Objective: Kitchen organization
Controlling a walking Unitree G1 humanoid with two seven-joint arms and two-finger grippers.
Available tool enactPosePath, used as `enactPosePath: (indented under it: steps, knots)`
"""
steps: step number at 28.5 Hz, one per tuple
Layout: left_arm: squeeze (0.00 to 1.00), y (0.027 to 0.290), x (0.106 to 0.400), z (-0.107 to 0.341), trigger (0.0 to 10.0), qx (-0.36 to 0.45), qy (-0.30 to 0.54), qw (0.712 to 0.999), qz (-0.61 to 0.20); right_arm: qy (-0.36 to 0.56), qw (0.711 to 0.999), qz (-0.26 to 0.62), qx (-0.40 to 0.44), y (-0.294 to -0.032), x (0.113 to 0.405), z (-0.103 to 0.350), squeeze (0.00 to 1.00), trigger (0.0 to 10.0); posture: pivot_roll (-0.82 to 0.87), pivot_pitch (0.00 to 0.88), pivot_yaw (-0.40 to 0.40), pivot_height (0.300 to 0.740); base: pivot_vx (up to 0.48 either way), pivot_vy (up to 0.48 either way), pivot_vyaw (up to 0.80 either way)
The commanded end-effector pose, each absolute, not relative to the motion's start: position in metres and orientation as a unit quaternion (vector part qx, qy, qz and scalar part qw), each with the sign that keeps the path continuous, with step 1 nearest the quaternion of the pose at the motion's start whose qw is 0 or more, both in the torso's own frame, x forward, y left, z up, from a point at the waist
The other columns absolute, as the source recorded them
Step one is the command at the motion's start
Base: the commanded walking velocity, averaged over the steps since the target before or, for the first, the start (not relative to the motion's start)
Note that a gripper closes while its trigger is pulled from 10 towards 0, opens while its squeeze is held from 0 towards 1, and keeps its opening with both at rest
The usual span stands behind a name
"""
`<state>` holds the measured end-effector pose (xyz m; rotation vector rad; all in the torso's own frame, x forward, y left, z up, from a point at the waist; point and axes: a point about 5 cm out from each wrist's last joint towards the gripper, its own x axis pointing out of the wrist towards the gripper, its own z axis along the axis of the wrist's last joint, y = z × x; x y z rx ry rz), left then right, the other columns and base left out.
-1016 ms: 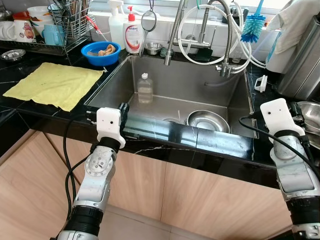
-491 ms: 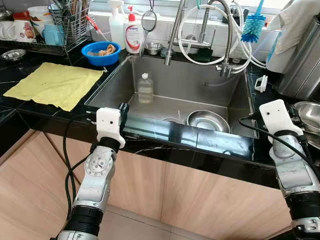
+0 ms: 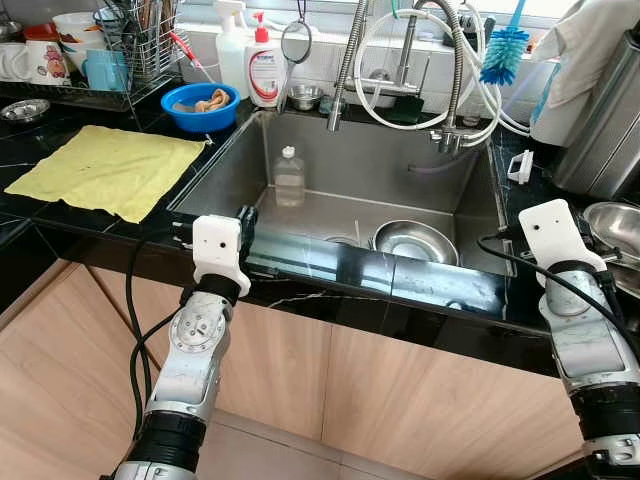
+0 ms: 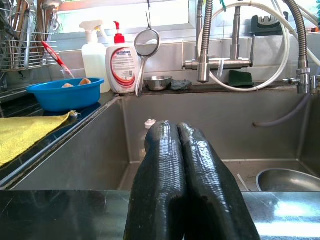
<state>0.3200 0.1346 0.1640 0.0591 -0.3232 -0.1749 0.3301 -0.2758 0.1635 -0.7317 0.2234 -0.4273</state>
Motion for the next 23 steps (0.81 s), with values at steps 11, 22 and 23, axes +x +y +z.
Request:
enactPosePath:
  steps: [11, 22, 23]
  knots:
    - [0.0, 0.1353, 0.3217, 0.1668, 10.0, 0.033, -0.161, 0.982, -0.089, 0.128, 0.906, -0.214, -0.342, -0.2765, 0.3245, 0.1567, 0.0, 10.0, 0.08, 0.0, -0.01, 0.74, 0.0, 0.0, 0.0]
    - [0.0, 0.1353, 0.3217, 0.1668, 10.0, 0.034, -0.16, 0.982, -0.089, 0.132, 0.907, -0.214, -0.339, -0.2761, 0.3223, 0.1542, 0.0, 0.0, 0.08, 0.0, -0.01, 0.74, 0.0, 0.0, 0.0]
    - [0.0, 0.1354, 0.3216, 0.1668, 10.0, 0.034, -0.161, 0.982, -0.089, 0.131, 0.906, -0.215, -0.339, -0.2768, 0.3227, 0.1551, 0.0, 0.0, 0.08, 0.0, -0.01, 0.74, 0.0, 0.0, 0.0]
